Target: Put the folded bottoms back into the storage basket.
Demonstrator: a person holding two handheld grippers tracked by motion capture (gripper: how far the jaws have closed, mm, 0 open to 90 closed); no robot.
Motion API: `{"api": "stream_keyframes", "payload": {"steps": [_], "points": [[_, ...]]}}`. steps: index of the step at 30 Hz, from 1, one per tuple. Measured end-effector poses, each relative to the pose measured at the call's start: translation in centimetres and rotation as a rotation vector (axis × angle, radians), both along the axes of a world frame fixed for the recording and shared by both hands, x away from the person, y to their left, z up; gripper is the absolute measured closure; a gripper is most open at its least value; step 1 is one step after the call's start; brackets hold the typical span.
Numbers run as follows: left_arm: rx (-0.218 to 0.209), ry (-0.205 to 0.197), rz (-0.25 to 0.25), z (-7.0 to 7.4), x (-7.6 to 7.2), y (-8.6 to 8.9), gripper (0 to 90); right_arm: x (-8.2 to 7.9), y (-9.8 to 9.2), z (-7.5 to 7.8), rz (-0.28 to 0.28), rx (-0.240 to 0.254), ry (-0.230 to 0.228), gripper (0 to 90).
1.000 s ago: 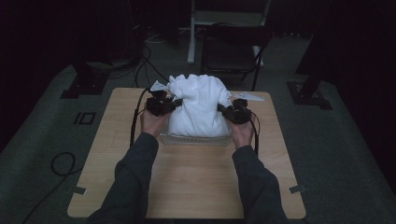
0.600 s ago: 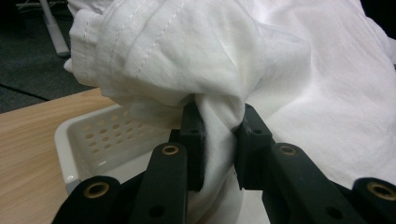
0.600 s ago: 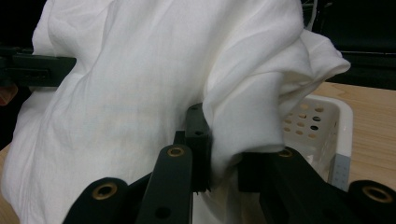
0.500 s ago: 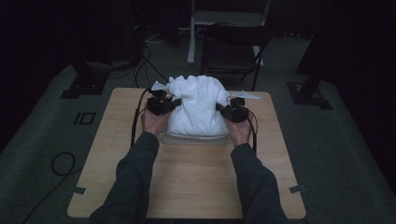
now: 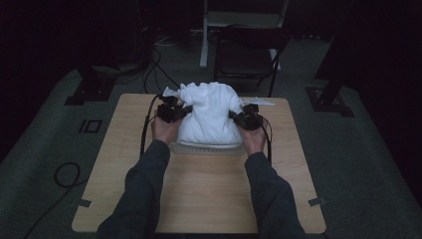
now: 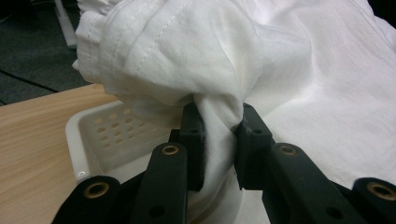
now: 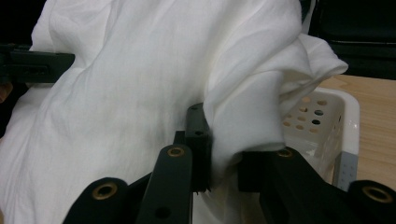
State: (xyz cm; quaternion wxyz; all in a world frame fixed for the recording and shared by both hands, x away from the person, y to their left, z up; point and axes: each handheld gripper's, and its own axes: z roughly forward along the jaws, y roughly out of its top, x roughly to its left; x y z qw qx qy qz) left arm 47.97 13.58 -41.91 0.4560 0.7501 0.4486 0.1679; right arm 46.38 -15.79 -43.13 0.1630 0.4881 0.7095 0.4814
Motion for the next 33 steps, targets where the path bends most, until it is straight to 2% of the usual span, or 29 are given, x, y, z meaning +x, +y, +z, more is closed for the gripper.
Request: {"api": "stream_keyframes", "payload": {"steps": [21, 27, 33], "points": [[0.029, 0.064, 0.047, -1.5, 1.7, -0.5, 75.6, 1.9, 0.3, -1.6, -0.023, -0.030, 0.060, 78.7], [0.053, 0.082, 0.058, -2.2, 2.1, -0.8, 75.6, 2.1, 0.4, -2.0, -0.030, -0.045, 0.070, 78.7], [0.053, 0.109, 0.069, -2.8, 2.4, -1.0, 75.5, 2.2, 0.6, -2.5, -0.042, -0.060, 0.088, 78.7]]}}
